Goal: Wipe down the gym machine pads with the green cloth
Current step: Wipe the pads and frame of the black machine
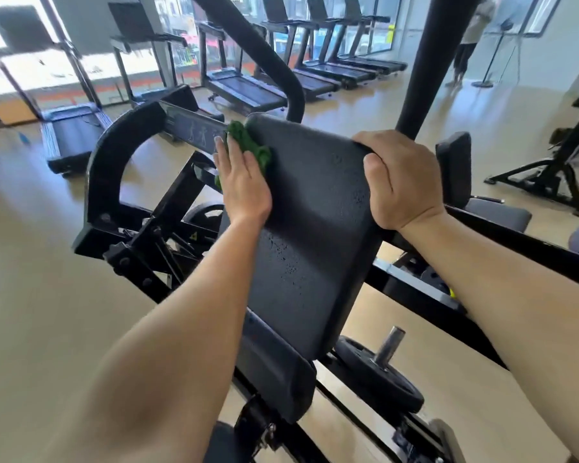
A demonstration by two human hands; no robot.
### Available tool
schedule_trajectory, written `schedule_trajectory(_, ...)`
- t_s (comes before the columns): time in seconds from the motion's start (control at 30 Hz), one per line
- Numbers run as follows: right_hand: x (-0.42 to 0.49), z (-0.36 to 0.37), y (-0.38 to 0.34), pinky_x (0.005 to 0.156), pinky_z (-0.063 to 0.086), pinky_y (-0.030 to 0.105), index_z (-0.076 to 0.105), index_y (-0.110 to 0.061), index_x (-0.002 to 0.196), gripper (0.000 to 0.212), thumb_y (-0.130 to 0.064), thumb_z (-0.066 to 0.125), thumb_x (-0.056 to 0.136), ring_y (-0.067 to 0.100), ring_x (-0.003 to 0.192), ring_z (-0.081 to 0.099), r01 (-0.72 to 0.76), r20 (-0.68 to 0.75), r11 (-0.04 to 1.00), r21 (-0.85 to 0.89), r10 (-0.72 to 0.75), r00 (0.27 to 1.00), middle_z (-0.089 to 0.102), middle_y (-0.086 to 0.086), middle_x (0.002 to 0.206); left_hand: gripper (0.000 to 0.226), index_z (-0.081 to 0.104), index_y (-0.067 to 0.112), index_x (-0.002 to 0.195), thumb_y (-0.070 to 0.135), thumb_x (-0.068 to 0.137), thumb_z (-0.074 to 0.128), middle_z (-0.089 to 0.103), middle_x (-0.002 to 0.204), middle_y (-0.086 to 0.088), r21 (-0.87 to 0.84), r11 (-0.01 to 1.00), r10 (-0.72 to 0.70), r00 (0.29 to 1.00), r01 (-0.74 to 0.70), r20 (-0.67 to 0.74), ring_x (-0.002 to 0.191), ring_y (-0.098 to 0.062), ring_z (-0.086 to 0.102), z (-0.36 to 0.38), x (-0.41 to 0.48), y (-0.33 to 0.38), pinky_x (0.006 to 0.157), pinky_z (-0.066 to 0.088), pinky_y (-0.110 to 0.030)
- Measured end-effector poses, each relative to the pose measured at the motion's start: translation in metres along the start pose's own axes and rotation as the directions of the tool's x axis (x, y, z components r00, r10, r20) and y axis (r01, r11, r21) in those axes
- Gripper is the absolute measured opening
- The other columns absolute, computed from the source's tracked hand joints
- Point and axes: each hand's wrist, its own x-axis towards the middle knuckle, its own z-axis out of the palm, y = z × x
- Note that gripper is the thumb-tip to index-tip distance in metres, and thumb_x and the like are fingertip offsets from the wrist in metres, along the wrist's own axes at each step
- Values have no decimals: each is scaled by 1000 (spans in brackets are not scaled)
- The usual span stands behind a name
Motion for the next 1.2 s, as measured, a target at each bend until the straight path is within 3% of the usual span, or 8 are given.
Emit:
schedule_trajectory(0.13, -1, 0, -3, 83, 54, 48, 68, -9, 123, 52, -33, 33, 93, 33, 103, 67, 1, -8, 1000, -1, -1, 1000, 72, 9, 115, 53, 22, 19, 162, 26, 110, 29, 8, 172, 1, -42, 987, 157, 987, -157, 15, 159, -20, 2, 6, -40, 30, 129, 6, -38)
schedule_trajectory(0.27, 0, -2, -9, 81, 55, 46, 61, -6, 132, 60, -40, 31, 93, 32, 99, 67, -43, -8, 999, 25, 44, 999, 73, 10, 113, 49, 39, 10, 155, 18, 107, 39, 27, 167, -10, -132, 808, 588, 797, -574, 136, 158, -30, 16, 18, -101, 51, 128, 16, -41)
schedule_trajectory(0.37, -1, -4, -12, 80, 54, 42, 50, -5, 144, 68, -45, 30, 92, 34, 96, 68, -58, -13, 998, 33, 59, 998, 73, 10, 113, 45, 47, 6, 150, 14, 106, 43, 36, 163, -12, -120, 723, 690, 701, -681, 179, 154, -30, 27, 13, -84, 48, 125, 26, -42)
schedule_trajectory(0.47, -1, -5, -11, 84, 54, 45, 45, -6, 147, 71, -47, 31, 90, 33, 103, 68, -67, -2, 996, 53, 67, 998, 73, 5, 119, 43, 49, 10, 148, 18, 106, 41, 42, 159, -4, -29, 753, 652, 741, -657, 158, 150, -24, 36, 8, -44, 44, 120, 34, -43)
schedule_trajectory(0.7, -2, -3, -10, 83, 54, 46, 51, -9, 142, 68, -47, 31, 90, 32, 107, 67, -59, 3, 998, 35, 59, 998, 73, 5, 120, 52, 53, 14, 144, 30, 99, 33, 47, 155, -3, -48, 966, 255, 965, -252, 64, 147, -24, 37, 4, 13, 53, 120, 30, -38)
schedule_trajectory(0.93, 0, -3, -9, 74, 45, 34, 50, -7, 142, 70, -46, 29, 89, 33, 91, 67, -43, -18, 998, 36, 43, 999, 73, 10, 111, 43, 51, 13, 146, 19, 106, 36, 39, 162, -5, -179, 816, 575, 804, -549, 151, 156, -25, 23, 22, -115, 69, 125, 23, -47)
schedule_trajectory(1.07, -1, -2, -9, 78, 49, 37, 54, -6, 138, 67, -47, 31, 91, 31, 94, 67, -36, -24, 999, 38, 37, 999, 72, 9, 112, 43, 49, 13, 148, 22, 107, 39, 39, 162, -7, -147, 759, 650, 735, -634, 191, 154, -24, 29, 16, -87, 54, 123, 29, -43)
schedule_trajectory(1.2, -1, -1, -7, 85, 53, 45, 56, -8, 137, 65, -47, 33, 90, 32, 108, 66, -44, -15, 998, 39, 45, 999, 72, 6, 120, 45, 48, 16, 148, 27, 106, 36, 39, 161, -2, -42, 842, 538, 830, -538, 143, 150, -22, 34, 10, -35, 45, 124, 28, -42)
